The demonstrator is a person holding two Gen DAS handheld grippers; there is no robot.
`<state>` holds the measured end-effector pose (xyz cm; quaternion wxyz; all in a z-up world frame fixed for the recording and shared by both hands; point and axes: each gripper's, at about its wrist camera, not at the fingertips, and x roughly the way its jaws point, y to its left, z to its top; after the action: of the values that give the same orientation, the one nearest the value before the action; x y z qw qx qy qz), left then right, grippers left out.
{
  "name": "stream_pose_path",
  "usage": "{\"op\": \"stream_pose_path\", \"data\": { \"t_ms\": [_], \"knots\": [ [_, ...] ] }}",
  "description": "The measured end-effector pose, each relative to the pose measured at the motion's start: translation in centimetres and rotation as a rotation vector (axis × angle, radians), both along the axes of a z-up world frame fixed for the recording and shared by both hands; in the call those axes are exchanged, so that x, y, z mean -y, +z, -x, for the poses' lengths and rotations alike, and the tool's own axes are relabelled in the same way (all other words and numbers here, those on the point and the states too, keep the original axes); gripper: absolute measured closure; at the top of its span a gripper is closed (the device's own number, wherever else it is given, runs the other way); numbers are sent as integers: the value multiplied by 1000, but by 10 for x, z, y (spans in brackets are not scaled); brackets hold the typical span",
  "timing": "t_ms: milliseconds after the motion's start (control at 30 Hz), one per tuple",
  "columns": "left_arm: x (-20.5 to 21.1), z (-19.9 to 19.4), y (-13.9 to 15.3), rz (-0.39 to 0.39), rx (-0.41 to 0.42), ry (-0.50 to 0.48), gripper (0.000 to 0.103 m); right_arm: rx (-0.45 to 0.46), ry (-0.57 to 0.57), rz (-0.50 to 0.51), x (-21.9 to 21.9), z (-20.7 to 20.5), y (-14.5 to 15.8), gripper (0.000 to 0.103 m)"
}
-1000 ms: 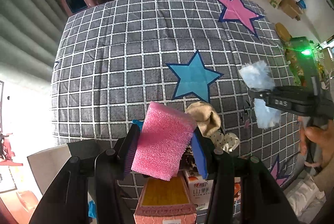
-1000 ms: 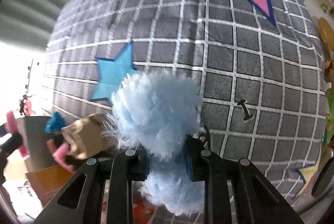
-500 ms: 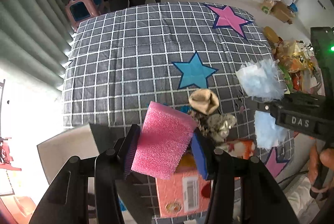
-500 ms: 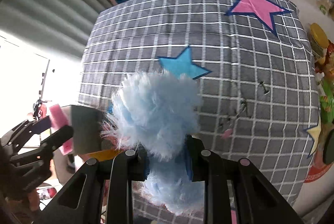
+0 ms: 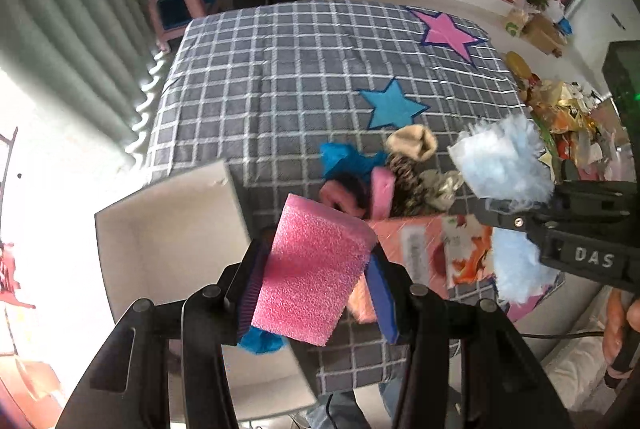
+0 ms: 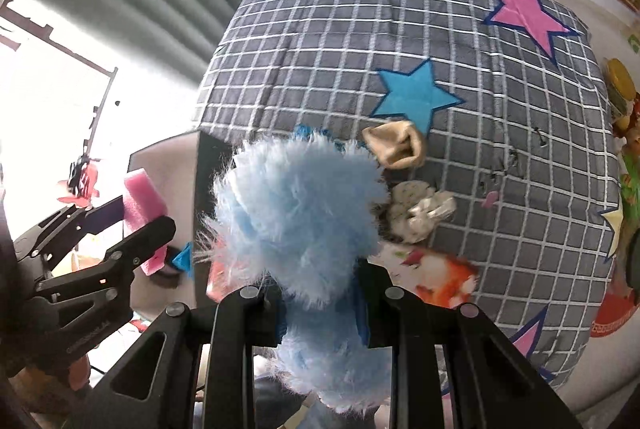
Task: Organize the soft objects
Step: 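Carry the pink sponge and fluffy plush with both tools over the white box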
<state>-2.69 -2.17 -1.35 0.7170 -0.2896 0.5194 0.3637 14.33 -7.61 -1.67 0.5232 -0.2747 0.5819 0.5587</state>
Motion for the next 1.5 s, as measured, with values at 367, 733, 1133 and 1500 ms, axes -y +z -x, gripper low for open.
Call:
{"op": "stream_pose_path", "data": {
  "t_ms": [367, 733, 1133, 1500],
  "knots": [
    [20, 95, -21, 18, -22, 142, 51, -3, 156, -17, -3, 90, 13, 76],
    [37, 148, -29, 27, -46, 216, 51, -9, 308, -5, -13, 163, 8, 76],
    [44, 172, -37, 42, -54, 262, 51, 11, 415, 8, -17, 205, 6, 76],
    [42, 178, -39, 52, -55, 272, 51, 21, 452, 8, -26, 217, 8, 76]
  ]
}}
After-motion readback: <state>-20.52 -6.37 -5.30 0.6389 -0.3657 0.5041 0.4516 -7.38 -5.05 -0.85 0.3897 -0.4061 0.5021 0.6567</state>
